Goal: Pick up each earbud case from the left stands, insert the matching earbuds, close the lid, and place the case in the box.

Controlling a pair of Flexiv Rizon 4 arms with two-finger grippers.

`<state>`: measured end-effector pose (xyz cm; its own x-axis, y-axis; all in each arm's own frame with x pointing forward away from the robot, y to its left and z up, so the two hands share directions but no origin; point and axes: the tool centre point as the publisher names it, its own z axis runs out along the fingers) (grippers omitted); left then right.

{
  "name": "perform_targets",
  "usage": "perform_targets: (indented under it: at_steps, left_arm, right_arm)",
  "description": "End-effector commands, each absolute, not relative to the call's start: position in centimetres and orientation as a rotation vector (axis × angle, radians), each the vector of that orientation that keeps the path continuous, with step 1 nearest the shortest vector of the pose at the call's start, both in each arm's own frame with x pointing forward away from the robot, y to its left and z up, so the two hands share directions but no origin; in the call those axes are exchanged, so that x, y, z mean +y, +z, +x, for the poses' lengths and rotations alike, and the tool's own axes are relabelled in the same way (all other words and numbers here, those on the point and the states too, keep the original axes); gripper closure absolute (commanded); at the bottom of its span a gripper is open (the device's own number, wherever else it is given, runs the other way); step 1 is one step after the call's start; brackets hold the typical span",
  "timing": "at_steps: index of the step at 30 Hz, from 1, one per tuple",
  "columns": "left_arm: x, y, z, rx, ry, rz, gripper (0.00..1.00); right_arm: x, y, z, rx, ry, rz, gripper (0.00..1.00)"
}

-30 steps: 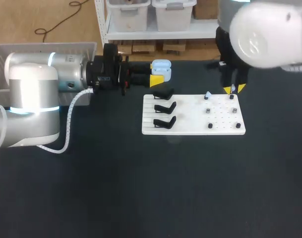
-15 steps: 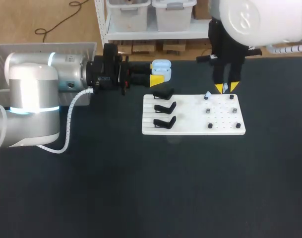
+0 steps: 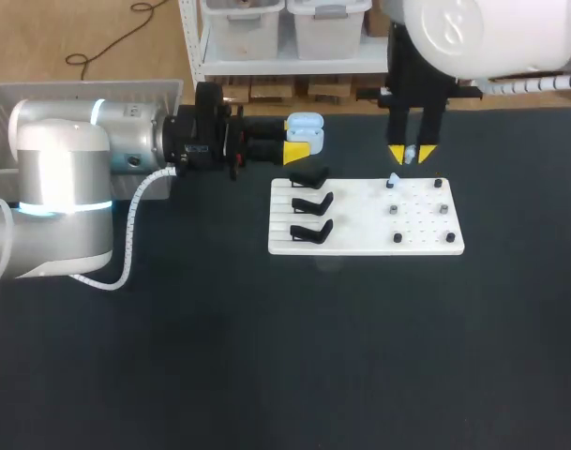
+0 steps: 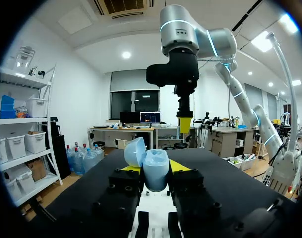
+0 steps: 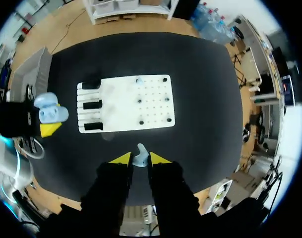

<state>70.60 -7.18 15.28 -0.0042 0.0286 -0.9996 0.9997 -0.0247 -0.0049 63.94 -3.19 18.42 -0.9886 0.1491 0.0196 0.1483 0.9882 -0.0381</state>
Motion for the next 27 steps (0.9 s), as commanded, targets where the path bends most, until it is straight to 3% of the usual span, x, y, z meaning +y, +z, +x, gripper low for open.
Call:
perform_targets:
  at_steps: [1,27]
  left_arm:
    - [-7.2,15.3,70.7,1.222,-1.218,1.248,1.00]
    - [-7.3,13.9,68.8,1.146,-1.210,1.241,1.00]
  right_arm:
    - [-2.5,18.7,65.4,-3.052,-0.006,-0.406,1.00]
    - [-2.4,18.3,65.3,-2.994,-0.053,-0.527,1.00]
